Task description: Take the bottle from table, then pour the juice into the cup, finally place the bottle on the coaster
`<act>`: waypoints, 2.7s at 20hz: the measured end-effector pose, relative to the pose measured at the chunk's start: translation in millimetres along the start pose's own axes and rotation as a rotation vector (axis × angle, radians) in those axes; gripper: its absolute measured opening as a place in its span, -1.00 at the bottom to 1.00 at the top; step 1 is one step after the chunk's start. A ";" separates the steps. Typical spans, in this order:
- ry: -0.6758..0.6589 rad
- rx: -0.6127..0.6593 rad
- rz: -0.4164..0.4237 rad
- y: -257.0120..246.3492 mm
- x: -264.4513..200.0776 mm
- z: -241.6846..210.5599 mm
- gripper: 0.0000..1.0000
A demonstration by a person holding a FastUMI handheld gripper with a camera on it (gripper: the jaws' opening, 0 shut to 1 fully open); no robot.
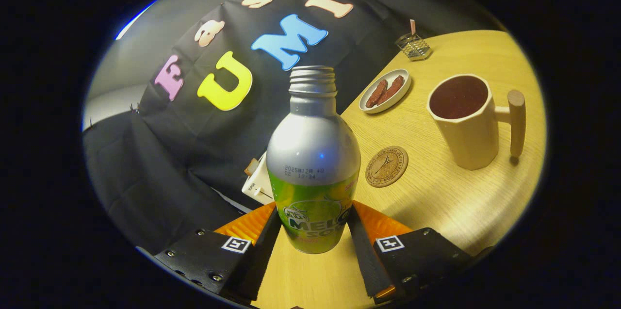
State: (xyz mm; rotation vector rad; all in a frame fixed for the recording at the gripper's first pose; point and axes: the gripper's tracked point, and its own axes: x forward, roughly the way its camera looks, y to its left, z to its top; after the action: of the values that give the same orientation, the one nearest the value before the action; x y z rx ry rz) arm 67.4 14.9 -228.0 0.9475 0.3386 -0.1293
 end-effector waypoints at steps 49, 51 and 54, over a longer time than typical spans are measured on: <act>-0.031 0.986 0.087 4.5 14.0 47.5 0.55; -0.028 1.006 0.090 8.0 13.5 47.6 0.55; -0.042 1.058 0.099 11.7 12.6 55.5 0.55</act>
State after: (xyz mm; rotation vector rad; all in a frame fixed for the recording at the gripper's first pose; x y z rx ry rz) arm 94.9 -22.9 -193.5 2.0006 0.1659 -0.2453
